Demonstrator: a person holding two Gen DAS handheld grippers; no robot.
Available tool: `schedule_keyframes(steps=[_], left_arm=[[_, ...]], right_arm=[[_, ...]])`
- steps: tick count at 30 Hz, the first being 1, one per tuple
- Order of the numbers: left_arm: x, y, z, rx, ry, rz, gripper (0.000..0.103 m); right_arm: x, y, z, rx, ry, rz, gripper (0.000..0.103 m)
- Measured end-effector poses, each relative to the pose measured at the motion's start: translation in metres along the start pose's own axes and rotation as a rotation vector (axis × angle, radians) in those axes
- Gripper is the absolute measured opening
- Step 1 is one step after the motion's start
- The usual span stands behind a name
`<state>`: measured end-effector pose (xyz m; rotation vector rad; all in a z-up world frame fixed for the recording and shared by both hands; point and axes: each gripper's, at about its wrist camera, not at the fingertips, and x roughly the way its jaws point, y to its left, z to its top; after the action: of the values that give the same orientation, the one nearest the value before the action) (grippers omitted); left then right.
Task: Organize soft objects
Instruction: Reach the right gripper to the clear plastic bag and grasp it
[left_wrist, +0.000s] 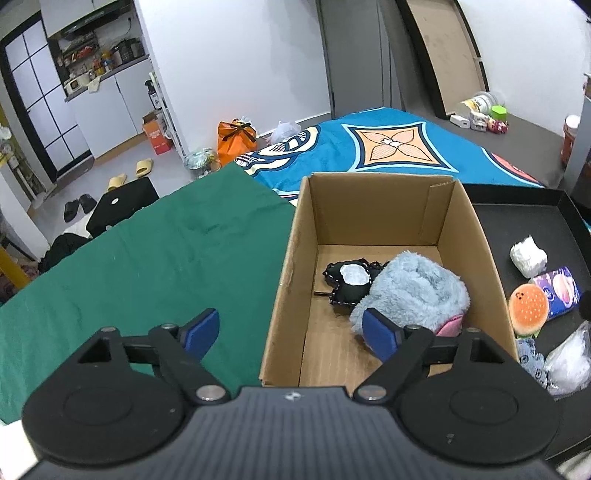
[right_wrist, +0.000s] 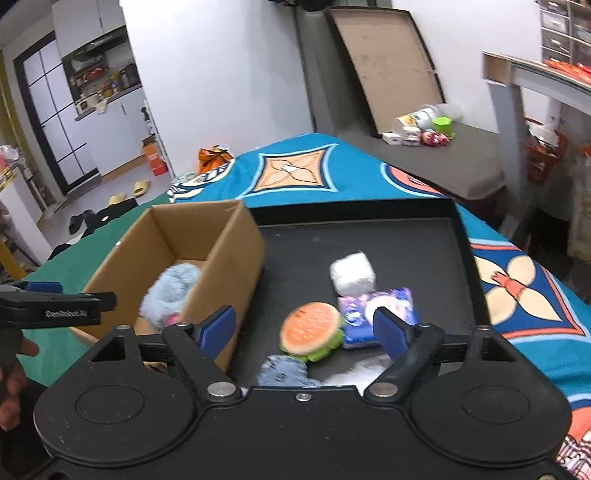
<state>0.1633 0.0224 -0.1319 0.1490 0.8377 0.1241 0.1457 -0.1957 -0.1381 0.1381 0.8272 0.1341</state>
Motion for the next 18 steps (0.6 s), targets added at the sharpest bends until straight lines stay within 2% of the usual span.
schedule_keyframes(steps=[12, 18], left_arm=[[0.001, -0.017, -0.001, 0.096, 0.017, 0.042, 0.087], [0.003, -0.026, 0.0, 0.132, 0.029, 0.062, 0.091]], right_arm=[[0.006, -0.037, -0.029, 0.117, 0.027, -0.008, 0.085], [0.017, -0.047, -0.044, 0.128, 0.063, -0.017, 0.085]])
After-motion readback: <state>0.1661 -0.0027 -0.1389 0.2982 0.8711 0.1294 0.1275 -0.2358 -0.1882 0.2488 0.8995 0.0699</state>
